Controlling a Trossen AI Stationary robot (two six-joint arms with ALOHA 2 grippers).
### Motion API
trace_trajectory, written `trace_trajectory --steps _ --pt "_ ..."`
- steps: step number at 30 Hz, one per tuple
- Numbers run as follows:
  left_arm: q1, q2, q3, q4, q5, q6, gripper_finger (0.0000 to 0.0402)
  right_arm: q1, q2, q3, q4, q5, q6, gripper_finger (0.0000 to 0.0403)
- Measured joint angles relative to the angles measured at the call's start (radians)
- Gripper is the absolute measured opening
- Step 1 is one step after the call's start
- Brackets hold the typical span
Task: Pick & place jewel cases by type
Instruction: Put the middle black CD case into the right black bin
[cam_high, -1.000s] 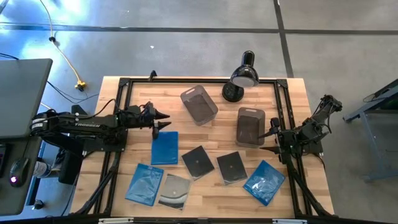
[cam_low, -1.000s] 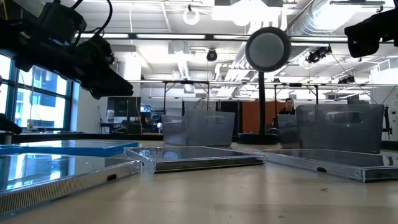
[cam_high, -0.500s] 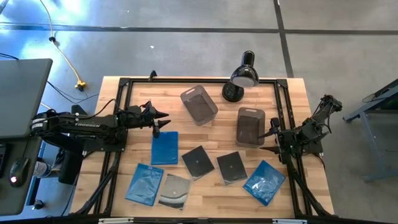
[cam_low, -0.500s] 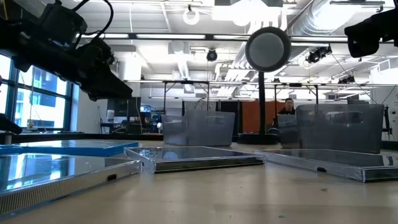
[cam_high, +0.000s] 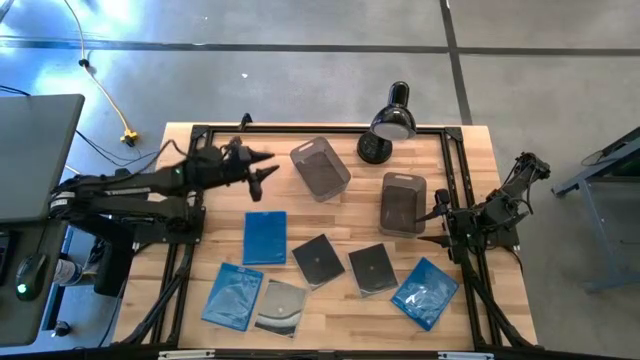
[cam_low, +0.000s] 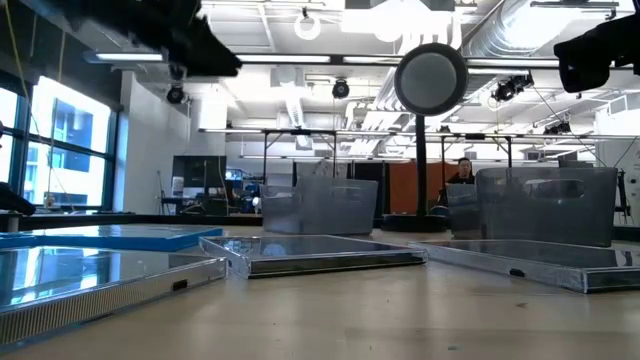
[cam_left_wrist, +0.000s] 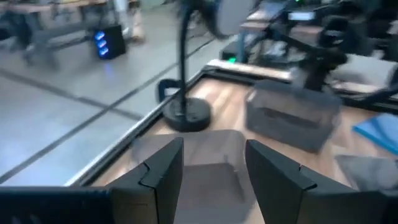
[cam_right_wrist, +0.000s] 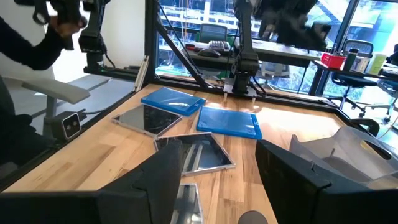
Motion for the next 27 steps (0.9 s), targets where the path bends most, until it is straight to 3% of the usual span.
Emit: trace_trajectory --steps 4,8,17,21,27 --pt "0.0 0.018 0.187 -0.283 -0.023 0.005 0.017 0.0 0.0 0.0 0.0 0.0 0.0 0.0202" --pt "0.0 0.02 0.291 -0.411 -0.026 0.0 0.017 0.0 0.0 0.0 0.002 0.001 -0.004 0.0202" --pt "0.0 -0.005 0.329 -0.707 -0.025 0.004 0.017 0.0 0.0 0.0 0.189 -0.039 -0.132 0.0201" --pt "0.0 -0.034 0.329 -0.753 0.036 0.003 0.017 0.0 0.0 0.0 0.313 -0.053 -0.127 0.0202" --pt "0.0 -0.135 0.329 -0.782 0.121 0.026 0.017 0.0 0.0 0.0 0.489 0.056 -0.232 0.0202"
